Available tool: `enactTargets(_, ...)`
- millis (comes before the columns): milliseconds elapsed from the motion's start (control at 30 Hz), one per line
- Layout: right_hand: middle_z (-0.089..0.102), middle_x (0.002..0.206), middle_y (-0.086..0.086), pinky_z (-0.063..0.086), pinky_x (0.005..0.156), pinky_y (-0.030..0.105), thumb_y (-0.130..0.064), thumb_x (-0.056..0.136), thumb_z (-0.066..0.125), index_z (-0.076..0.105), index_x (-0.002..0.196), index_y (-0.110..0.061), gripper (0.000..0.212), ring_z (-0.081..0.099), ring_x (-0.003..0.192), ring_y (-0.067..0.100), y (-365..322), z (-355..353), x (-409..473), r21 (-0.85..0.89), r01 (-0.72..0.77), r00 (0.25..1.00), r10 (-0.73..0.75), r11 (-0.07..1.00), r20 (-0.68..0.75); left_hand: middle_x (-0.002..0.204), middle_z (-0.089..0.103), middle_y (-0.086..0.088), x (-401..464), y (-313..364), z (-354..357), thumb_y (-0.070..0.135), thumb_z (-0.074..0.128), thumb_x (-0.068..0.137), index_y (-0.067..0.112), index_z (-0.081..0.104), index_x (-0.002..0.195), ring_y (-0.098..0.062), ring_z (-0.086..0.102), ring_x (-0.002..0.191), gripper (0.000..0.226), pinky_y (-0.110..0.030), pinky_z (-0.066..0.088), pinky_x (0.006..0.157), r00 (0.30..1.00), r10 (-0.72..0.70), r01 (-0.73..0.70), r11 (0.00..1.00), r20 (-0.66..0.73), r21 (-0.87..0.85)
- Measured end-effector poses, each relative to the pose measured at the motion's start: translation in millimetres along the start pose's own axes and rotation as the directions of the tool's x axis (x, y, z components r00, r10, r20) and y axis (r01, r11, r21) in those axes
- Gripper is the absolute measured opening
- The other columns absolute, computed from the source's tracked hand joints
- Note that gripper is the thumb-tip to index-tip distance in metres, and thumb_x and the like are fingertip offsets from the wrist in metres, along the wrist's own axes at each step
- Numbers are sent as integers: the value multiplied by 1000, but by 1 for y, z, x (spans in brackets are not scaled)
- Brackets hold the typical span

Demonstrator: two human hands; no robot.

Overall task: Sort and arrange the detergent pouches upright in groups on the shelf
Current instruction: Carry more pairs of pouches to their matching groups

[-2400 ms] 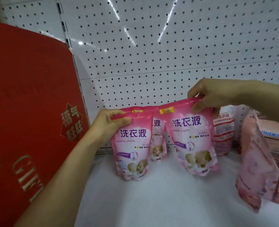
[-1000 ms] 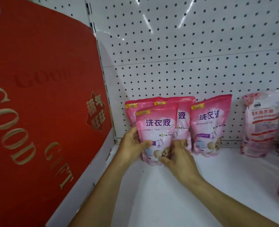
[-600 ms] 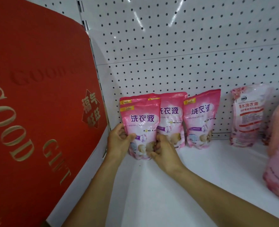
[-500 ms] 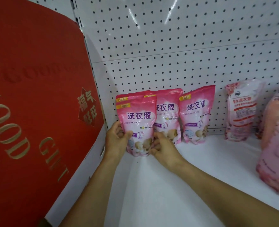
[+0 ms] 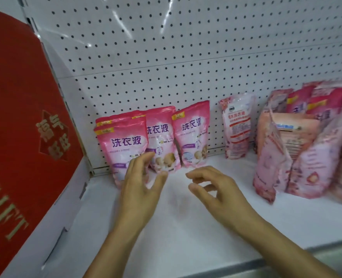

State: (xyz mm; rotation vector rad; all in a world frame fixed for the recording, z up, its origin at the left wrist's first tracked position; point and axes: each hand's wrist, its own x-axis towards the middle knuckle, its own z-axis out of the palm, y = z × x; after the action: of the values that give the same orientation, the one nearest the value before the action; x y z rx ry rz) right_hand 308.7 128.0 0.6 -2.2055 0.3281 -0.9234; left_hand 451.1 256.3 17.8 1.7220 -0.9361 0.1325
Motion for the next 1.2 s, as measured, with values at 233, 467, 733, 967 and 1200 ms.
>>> enactTargets(233,67,83,-12,49,56,25,-36,90,54,65,92,-33,11,66,67,12,19,-89,-56,-28,20,932,-29,999,-361,124,56,23,-21,61,92,28,71,89,36,53,127,6,55,113,43,-25,51,94,937,51,12,984,345,-178)
enactTargets(467,68,79,-8,50,55,23,-7,89,63,68,85,-26,20,64,66,14,52,-168,-78,-32,-56,878,34,998,-477,144,42,20,-34,96,180,56,79,70,46,27,144,-5,48,127,91,-29,48,99,835,-16,125,979,550,-160)
enactTargets(733,67,91,-14,51,65,16,-8,88,67,69,96,-29,23,64,83,7,84,-201,-88,-76,-74,928,41,994,-371,141,49,11,-34,97,215,46,62,83,44,35,141,-13,52,127,64,-41,46,106,930,-84,102,994,359,-31)
enactTargets(967,61,94,-20,54,61,23,-27,89,56,56,122,-34,33,61,75,4,72,-193,-74,-264,65,972,-121,962,-201,106,64,28,-22,90,198,-1,58,95,37,54,112,19,62,89,42,-8,53,74,933,-197,254,953,300,-166)
enactTargets(1200,61,80,-3,42,50,29,-41,97,41,9,149,-39,61,63,60,26,41,-198,-39,-815,7,986,-138,579,-90,125,67,6,-13,79,185,0,60,94,19,57,129,-14,62,116,40,-37,52,97,930,-227,286,940,289,-184)
